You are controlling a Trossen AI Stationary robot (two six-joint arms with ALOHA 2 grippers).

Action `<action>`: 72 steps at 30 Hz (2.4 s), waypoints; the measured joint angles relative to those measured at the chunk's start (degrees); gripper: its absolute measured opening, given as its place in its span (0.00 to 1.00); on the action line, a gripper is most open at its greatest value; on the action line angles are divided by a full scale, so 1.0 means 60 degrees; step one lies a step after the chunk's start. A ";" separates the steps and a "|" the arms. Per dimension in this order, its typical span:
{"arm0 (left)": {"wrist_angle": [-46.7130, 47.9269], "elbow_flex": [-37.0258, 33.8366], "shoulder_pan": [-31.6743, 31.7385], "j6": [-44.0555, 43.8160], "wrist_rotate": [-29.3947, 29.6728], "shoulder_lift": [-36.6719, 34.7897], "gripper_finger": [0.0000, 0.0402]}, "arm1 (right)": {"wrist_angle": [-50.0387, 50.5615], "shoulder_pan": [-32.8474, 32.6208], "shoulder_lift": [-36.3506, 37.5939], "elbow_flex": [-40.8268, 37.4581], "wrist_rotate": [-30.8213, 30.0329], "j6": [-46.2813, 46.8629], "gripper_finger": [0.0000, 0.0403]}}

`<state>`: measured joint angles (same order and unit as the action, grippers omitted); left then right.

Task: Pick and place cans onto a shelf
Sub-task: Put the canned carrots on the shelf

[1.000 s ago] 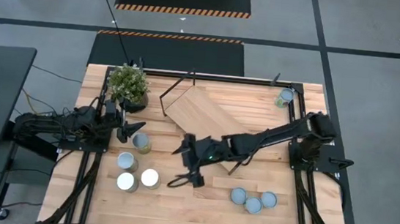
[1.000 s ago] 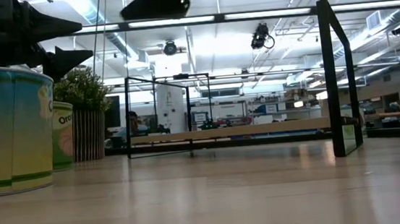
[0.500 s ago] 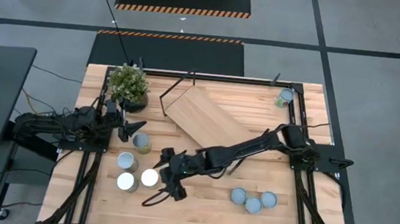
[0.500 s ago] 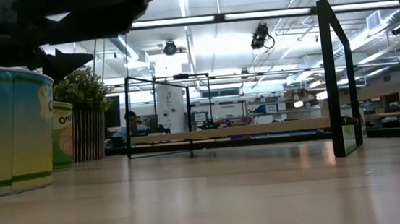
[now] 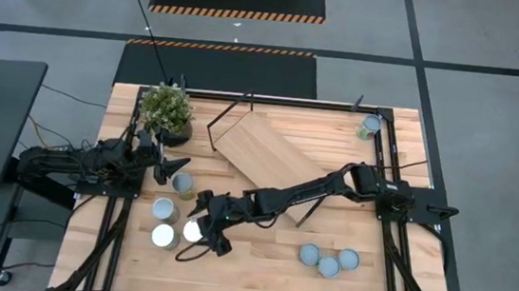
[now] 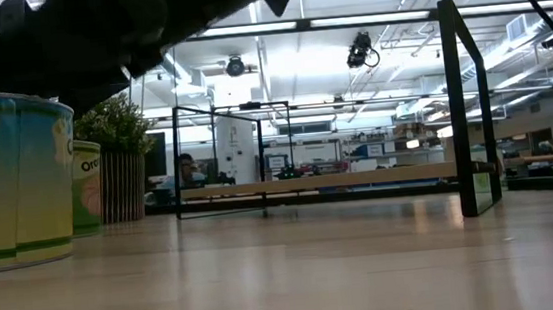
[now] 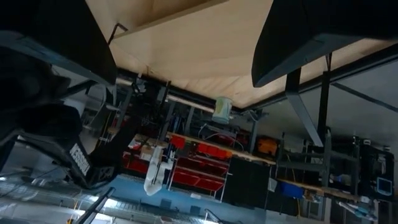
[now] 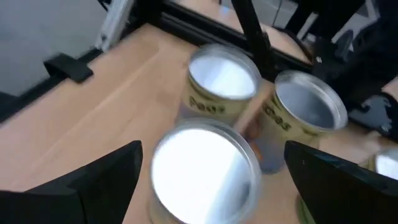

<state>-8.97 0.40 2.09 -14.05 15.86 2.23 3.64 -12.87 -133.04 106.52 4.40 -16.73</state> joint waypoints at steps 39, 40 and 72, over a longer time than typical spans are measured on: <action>0.0342 0.0040 -0.0004 -0.0045 -0.0350 -0.0002 0.94 | 0.0023 -0.0376 -0.0431 0.0372 -0.2203 0.1600 0.99; 0.0353 0.0040 -0.0004 -0.0046 -0.0353 -0.0002 0.94 | -0.0101 -0.0486 -0.0435 0.0372 -0.2344 0.1860 0.99; 0.0565 0.0095 -0.0004 -0.0301 -0.0352 0.0002 0.94 | -0.0288 -0.0500 -0.1579 0.0262 -0.4218 0.3376 0.99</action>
<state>-5.58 0.97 2.07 -15.86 13.75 2.24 1.92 -15.88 -142.52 108.09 -20.90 3.53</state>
